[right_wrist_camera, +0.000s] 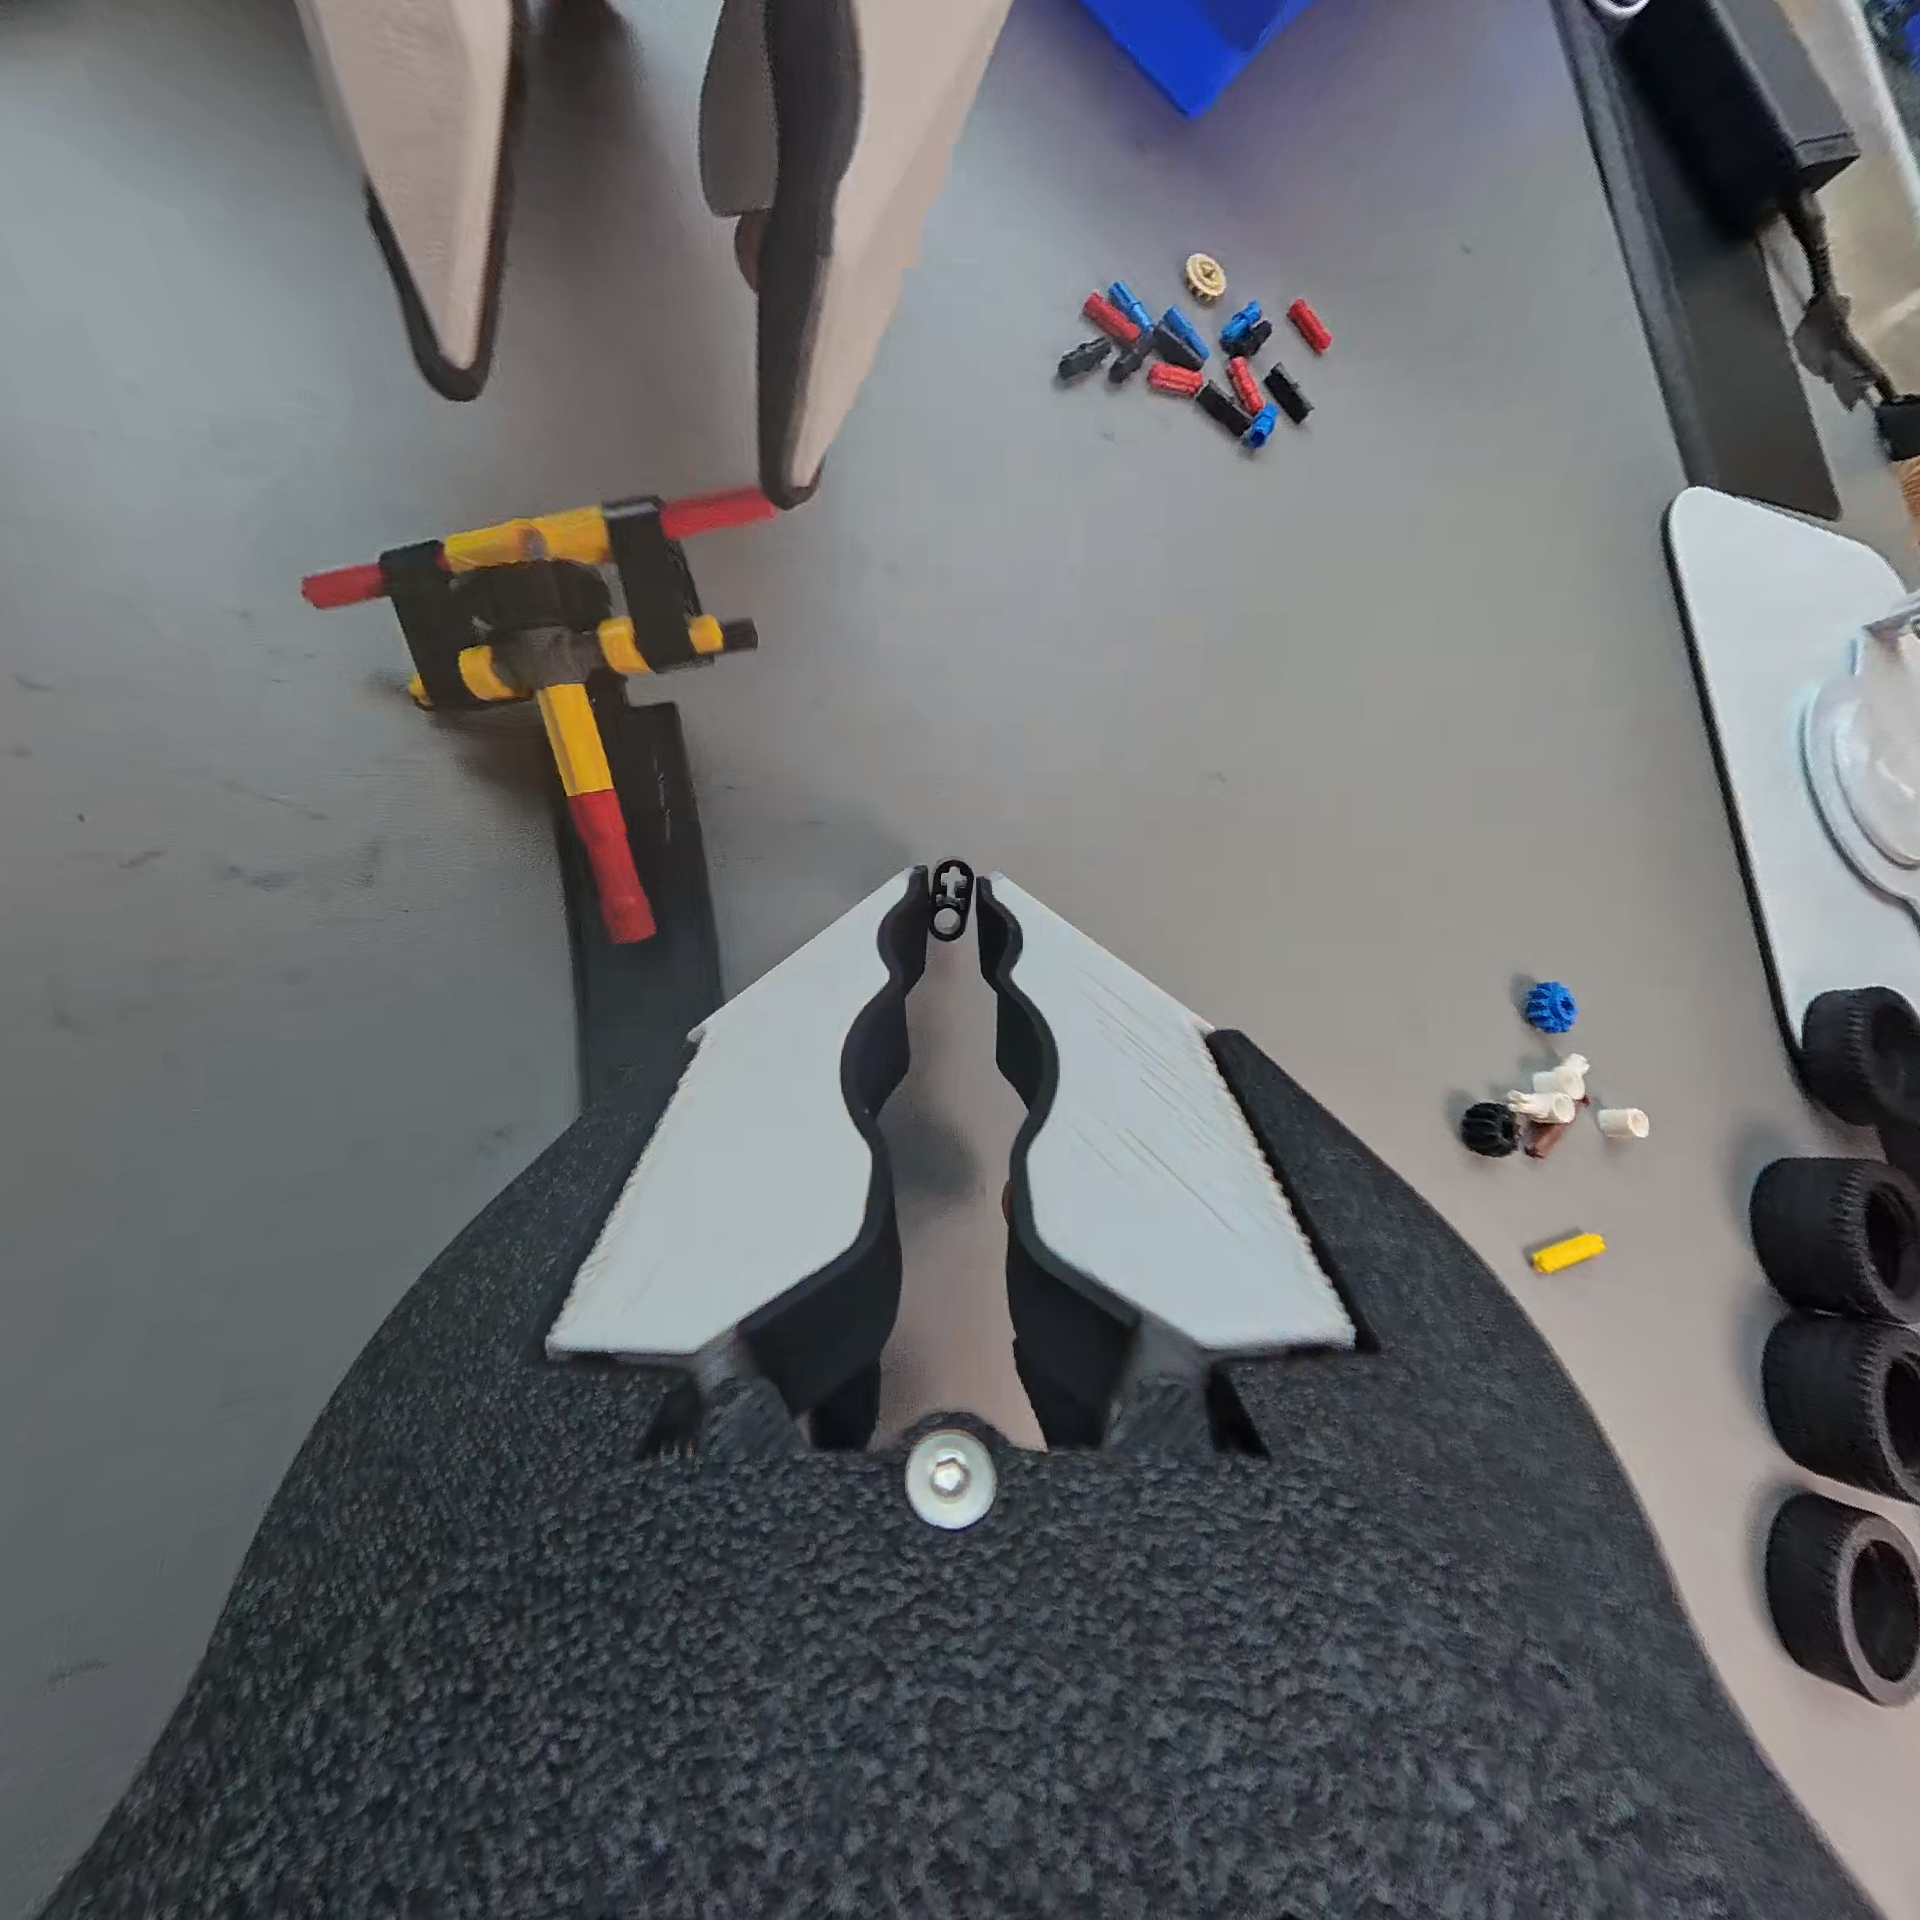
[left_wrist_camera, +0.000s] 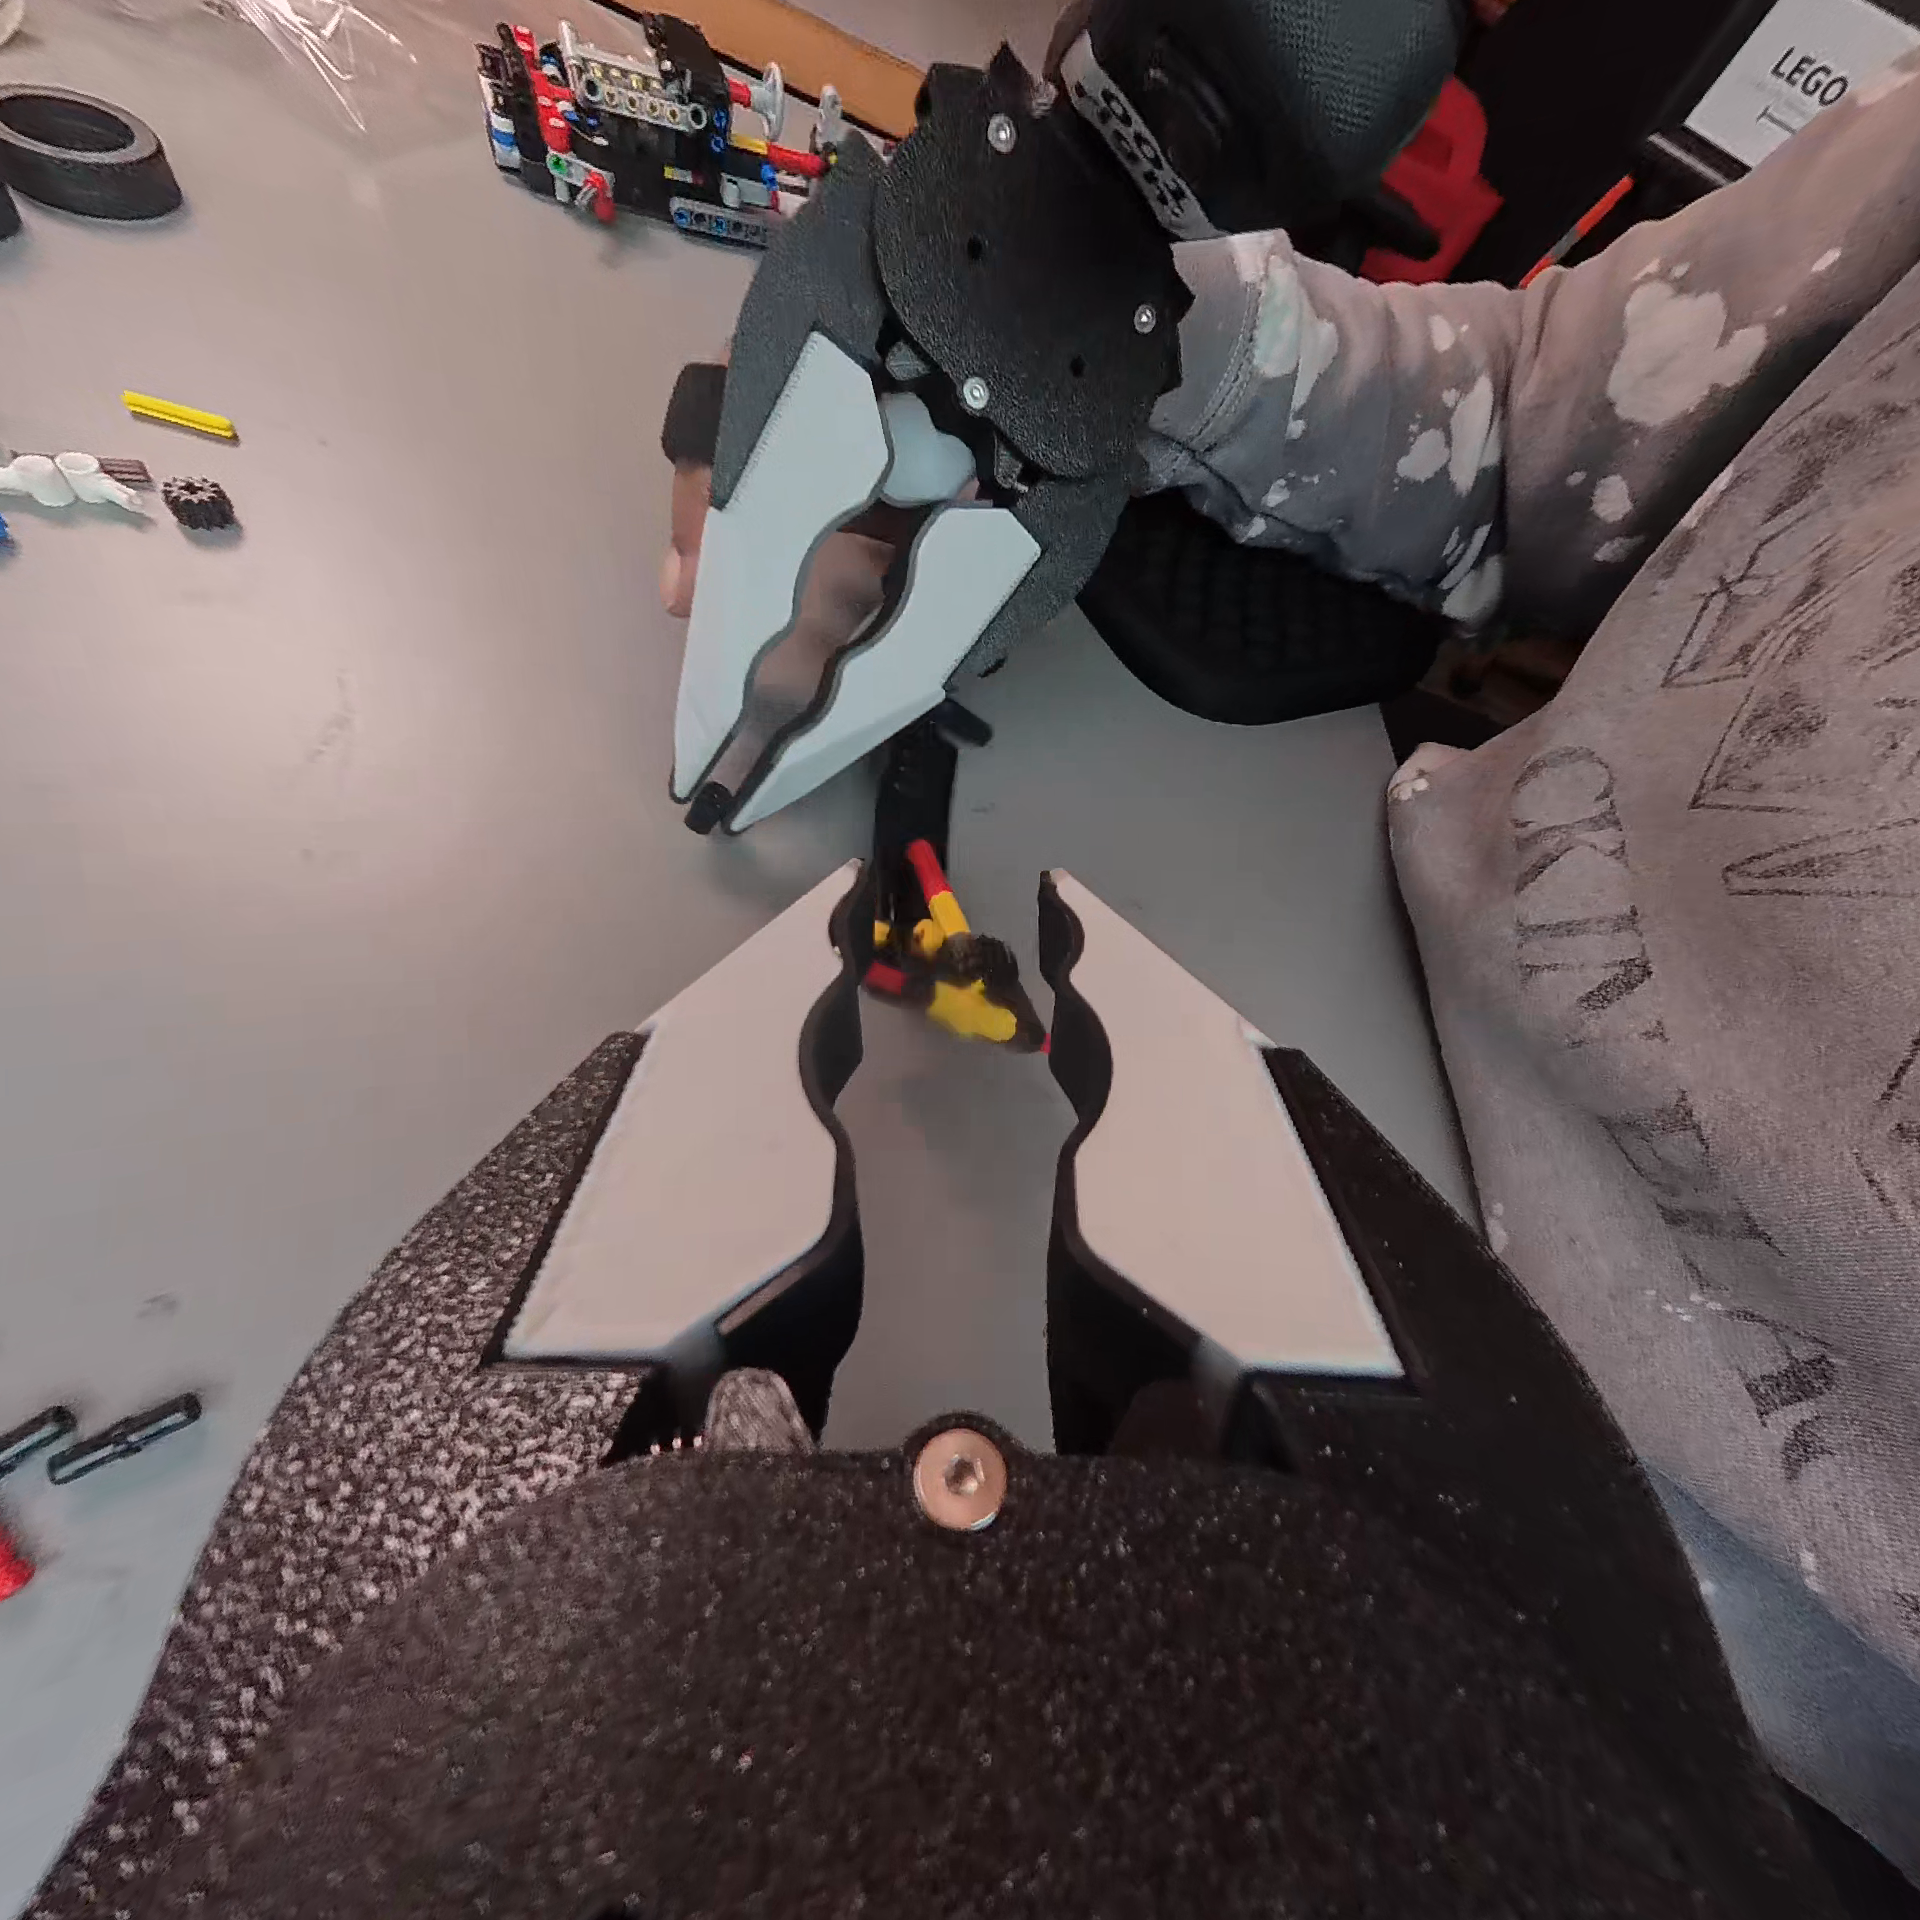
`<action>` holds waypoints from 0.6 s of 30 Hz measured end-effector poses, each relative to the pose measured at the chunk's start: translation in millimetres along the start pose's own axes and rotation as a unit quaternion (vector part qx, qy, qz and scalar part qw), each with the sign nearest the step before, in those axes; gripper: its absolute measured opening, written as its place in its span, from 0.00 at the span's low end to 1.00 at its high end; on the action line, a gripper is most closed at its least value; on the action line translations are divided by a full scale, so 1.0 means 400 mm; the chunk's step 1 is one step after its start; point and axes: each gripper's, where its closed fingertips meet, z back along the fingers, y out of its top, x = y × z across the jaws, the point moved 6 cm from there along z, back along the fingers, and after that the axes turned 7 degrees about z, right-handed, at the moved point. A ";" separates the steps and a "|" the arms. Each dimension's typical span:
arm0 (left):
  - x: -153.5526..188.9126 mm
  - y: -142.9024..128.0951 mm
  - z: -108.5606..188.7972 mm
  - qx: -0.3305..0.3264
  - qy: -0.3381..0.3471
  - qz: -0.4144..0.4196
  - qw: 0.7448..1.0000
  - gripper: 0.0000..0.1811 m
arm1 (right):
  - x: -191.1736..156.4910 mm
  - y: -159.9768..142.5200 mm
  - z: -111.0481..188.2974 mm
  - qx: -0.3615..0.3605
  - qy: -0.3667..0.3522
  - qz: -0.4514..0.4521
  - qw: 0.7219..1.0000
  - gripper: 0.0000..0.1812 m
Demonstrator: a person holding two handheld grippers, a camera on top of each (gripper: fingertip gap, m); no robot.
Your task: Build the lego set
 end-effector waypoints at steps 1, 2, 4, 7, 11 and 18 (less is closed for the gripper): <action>-0.009 -0.001 0.000 -0.002 0.013 0.002 1.000 0.15 | -0.003 0.000 -0.005 0.000 0.003 -0.001 1.000 0.07; -0.019 -0.004 0.000 -0.005 0.029 0.002 1.000 0.15 | -0.005 0.001 -0.007 0.003 0.008 -0.006 1.000 0.09; -0.041 -0.005 -0.002 -0.006 0.069 0.002 0.998 0.14 | -0.006 0.008 0.001 0.023 0.018 -0.021 0.999 0.13; -0.085 0.001 -0.008 -0.006 0.146 -0.008 0.989 0.12 | 0.006 0.019 0.035 0.064 0.024 -0.047 0.997 0.15; -0.097 0.004 -0.061 -0.051 0.143 -0.050 0.987 0.11 | 0.041 0.005 0.098 0.111 0.013 -0.091 0.990 0.14; -0.113 0.001 -0.151 -0.126 0.147 -0.059 0.979 0.07 | 0.062 -0.041 0.152 0.125 -0.021 -0.121 0.984 0.10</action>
